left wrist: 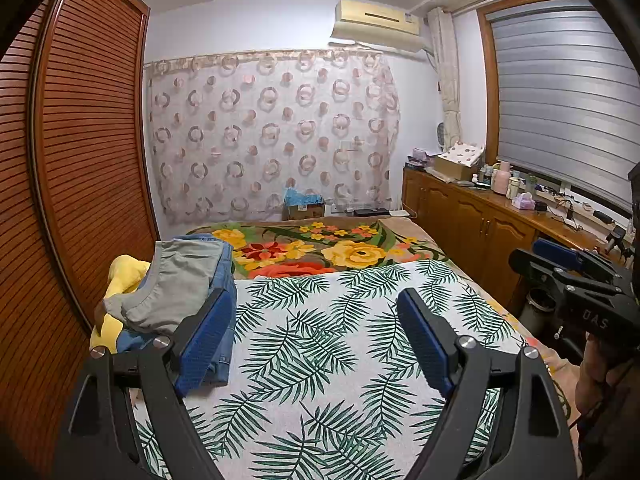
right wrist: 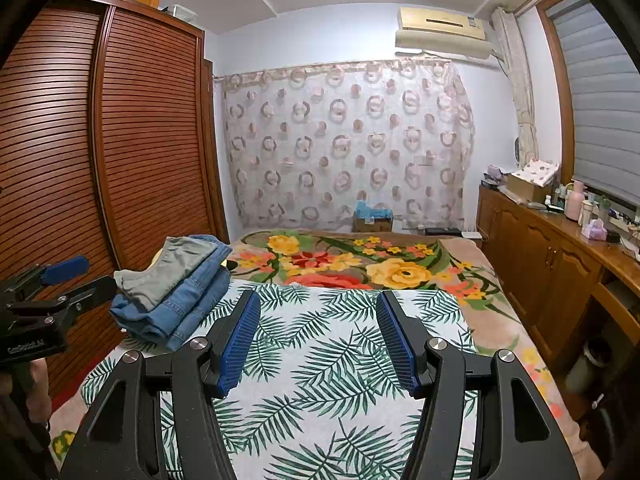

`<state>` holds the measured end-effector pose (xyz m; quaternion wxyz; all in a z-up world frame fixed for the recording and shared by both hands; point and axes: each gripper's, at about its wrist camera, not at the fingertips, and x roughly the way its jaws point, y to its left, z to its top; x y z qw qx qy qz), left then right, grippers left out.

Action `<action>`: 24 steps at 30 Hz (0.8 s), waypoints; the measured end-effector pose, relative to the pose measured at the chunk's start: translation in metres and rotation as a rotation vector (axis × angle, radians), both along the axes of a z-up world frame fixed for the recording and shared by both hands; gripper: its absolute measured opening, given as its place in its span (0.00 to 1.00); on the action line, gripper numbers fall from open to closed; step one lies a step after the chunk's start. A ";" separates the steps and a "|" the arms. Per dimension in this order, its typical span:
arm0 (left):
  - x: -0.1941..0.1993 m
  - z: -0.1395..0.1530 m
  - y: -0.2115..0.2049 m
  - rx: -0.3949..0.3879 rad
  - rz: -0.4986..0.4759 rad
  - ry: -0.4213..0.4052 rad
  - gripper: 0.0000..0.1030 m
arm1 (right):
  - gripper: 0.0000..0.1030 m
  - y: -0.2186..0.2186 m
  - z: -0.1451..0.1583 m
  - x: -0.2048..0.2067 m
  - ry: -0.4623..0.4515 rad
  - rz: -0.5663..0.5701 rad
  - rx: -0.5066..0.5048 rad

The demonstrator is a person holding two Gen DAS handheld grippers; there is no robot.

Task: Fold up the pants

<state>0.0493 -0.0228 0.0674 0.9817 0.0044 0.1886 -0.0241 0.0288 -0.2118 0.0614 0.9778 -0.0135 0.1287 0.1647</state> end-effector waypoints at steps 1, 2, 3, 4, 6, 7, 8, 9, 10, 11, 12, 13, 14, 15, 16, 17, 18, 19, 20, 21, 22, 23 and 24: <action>0.000 -0.002 0.002 -0.003 0.000 0.001 0.83 | 0.60 0.000 0.000 0.000 0.001 0.001 0.000; 0.000 -0.002 0.001 -0.003 0.001 0.001 0.83 | 0.60 0.000 0.000 -0.001 0.001 0.002 0.000; 0.000 -0.002 0.001 -0.001 0.001 0.001 0.83 | 0.60 0.000 0.000 -0.001 0.001 0.003 -0.001; 0.000 -0.004 0.002 -0.003 0.001 0.001 0.83 | 0.60 -0.001 0.000 0.000 0.001 0.003 -0.002; 0.000 -0.004 0.002 -0.002 0.002 0.000 0.83 | 0.60 0.000 0.000 0.000 0.001 0.004 -0.004; 0.000 -0.004 0.002 -0.001 0.002 0.000 0.83 | 0.60 0.000 0.000 0.000 0.001 0.004 -0.003; 0.000 -0.004 0.003 -0.001 0.001 0.000 0.83 | 0.60 -0.001 0.001 0.000 0.001 0.004 -0.002; 0.000 -0.003 0.003 -0.002 0.001 0.001 0.83 | 0.60 0.000 0.000 0.000 0.001 0.004 -0.004; 0.000 -0.003 0.003 -0.002 0.001 0.001 0.83 | 0.60 -0.001 0.000 0.000 0.001 0.004 -0.005; 0.000 -0.004 0.003 -0.002 0.001 0.000 0.83 | 0.60 -0.001 0.000 0.000 0.001 0.004 -0.005; 0.000 -0.003 0.003 -0.002 0.001 0.001 0.83 | 0.60 -0.001 0.000 0.000 0.001 0.006 -0.003; 0.000 -0.003 0.003 -0.002 0.002 0.000 0.83 | 0.60 -0.001 0.000 0.000 0.004 0.007 0.000; -0.001 -0.003 0.004 -0.005 0.003 -0.003 0.83 | 0.60 -0.001 0.000 0.000 0.005 0.008 0.001; 0.000 -0.004 0.004 -0.006 0.002 -0.003 0.83 | 0.60 -0.001 0.000 0.001 0.005 0.006 0.001; -0.001 -0.005 0.005 -0.007 0.002 -0.004 0.83 | 0.60 -0.002 0.000 0.001 0.004 0.007 0.000; -0.001 -0.005 0.006 -0.008 0.002 -0.006 0.83 | 0.60 -0.002 0.000 0.001 0.005 0.008 0.001; -0.001 -0.005 0.006 -0.007 0.003 -0.005 0.83 | 0.60 -0.001 0.000 0.001 0.005 0.007 0.002; -0.001 -0.005 0.006 -0.007 0.002 -0.005 0.83 | 0.60 -0.002 0.000 0.001 0.004 0.007 0.002; -0.002 -0.006 0.006 -0.007 0.001 -0.004 0.83 | 0.60 -0.002 0.001 0.002 0.004 0.007 0.002; -0.001 -0.005 0.006 -0.007 0.002 -0.005 0.83 | 0.60 -0.002 0.000 0.001 0.004 0.007 0.001; -0.002 -0.005 0.006 -0.007 0.003 -0.006 0.83 | 0.60 -0.002 0.000 0.002 0.004 0.008 0.001; -0.002 -0.005 0.007 -0.008 0.003 -0.009 0.83 | 0.60 -0.003 0.000 0.001 0.004 0.007 0.001; -0.002 -0.005 0.006 -0.009 0.003 -0.008 0.83 | 0.60 -0.003 0.000 0.001 0.004 0.007 0.001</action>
